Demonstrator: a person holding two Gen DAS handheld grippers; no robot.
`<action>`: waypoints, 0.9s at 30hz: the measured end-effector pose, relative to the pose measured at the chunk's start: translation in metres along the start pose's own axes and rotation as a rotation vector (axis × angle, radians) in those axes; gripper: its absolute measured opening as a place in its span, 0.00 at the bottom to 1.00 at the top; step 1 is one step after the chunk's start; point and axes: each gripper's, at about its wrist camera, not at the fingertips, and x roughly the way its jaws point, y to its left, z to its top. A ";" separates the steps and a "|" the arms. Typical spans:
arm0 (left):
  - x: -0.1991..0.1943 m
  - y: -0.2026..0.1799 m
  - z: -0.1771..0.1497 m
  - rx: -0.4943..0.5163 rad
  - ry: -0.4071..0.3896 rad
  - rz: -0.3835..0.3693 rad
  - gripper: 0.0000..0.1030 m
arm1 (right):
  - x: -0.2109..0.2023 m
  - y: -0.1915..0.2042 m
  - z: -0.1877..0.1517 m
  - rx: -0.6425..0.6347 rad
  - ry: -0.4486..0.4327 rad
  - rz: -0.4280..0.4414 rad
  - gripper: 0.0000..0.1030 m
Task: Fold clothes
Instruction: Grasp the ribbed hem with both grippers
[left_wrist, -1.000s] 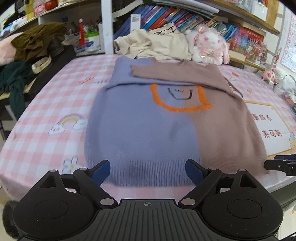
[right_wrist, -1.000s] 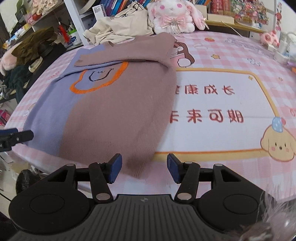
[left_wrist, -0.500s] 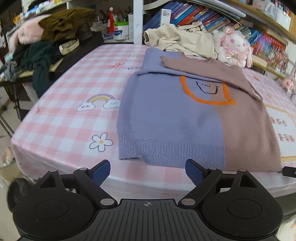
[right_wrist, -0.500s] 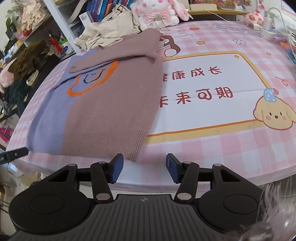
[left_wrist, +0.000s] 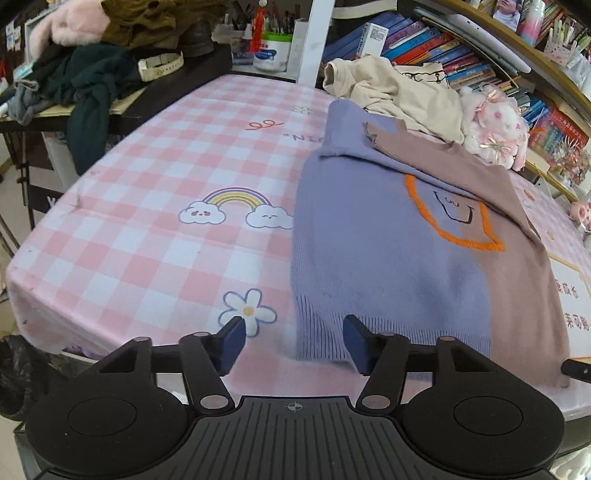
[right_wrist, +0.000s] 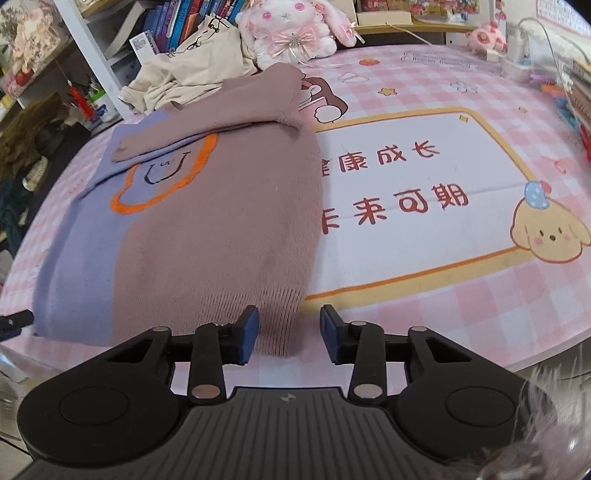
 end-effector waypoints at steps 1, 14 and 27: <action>0.002 0.000 0.001 0.003 0.003 -0.007 0.45 | 0.001 0.002 0.000 -0.010 0.000 -0.010 0.29; -0.009 -0.017 0.015 0.040 -0.065 -0.162 0.06 | -0.016 0.028 0.014 -0.028 -0.128 0.068 0.07; 0.018 0.021 0.011 -0.152 0.076 -0.233 0.42 | 0.005 0.020 0.001 0.114 0.010 0.131 0.32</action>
